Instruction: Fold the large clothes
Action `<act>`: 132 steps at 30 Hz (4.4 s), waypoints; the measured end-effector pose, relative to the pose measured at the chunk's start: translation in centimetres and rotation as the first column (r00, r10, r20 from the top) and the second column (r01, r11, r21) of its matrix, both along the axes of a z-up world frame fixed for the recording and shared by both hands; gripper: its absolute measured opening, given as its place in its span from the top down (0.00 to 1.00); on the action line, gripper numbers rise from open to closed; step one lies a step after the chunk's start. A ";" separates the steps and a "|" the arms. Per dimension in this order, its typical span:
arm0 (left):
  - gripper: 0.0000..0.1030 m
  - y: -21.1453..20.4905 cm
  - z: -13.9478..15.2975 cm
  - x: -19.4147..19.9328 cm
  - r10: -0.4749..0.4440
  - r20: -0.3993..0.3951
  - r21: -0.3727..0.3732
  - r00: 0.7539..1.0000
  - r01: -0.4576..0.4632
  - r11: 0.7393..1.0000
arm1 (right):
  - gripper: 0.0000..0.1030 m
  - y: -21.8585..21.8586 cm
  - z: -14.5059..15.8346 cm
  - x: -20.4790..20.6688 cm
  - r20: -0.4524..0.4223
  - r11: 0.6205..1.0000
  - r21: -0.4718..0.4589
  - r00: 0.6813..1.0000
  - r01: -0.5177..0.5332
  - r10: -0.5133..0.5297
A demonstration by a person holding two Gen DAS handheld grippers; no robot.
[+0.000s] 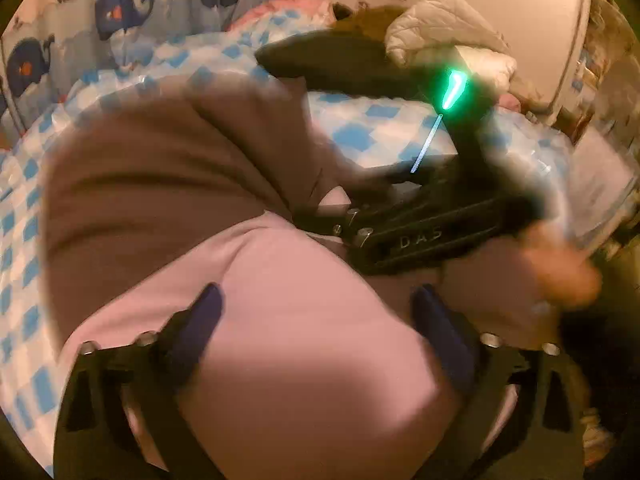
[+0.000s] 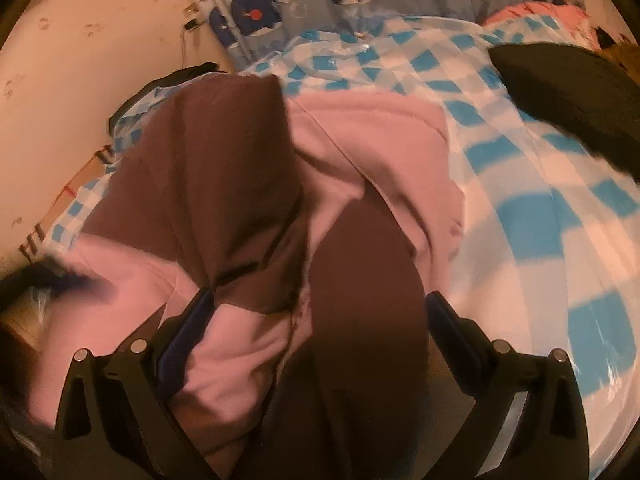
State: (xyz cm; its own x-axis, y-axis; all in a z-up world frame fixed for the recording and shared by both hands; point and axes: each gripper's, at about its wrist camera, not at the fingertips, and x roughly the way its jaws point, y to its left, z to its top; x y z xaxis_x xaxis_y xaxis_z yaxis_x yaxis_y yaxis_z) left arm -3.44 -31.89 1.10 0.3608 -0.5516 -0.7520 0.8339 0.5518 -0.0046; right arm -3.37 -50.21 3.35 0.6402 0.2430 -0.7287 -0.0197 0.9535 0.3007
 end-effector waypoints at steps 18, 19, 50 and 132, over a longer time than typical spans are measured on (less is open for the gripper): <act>0.08 0.3 0.8 -2.7 0.018 0.073 -0.004 0.997 -0.018 1.000 | 0.06 2.4 2.7 -2.3 -0.102 0.965 -0.262 0.994 0.013 -0.041; 0.08 0.0 0.8 -3.1 0.020 0.096 0.013 0.995 -0.021 1.000 | 0.06 2.5 2.1 -2.1 -0.109 0.965 -0.259 0.992 0.025 -0.055; 0.08 24.0 6.7 3.1 0.368 -0.050 -0.207 0.929 -0.370 0.906 | 0.05 15.5 2.3 -1.0 0.048 0.953 -0.254 0.986 0.168 -0.161; 0.07 18.0 7.1 0.4 0.496 0.129 -0.139 0.858 -0.480 0.866 | 0.05 19.1 10.8 -3.5 0.353 0.980 -0.139 0.932 0.142 -0.085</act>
State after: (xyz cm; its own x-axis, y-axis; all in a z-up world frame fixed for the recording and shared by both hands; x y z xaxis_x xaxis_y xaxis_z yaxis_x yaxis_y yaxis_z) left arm -3.07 -13.84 8.22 0.7104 -0.3416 -0.6153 0.4519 0.8917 0.0267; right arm -6.88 -31.10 14.14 0.8748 0.0526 -0.4816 0.0166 0.9902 0.1384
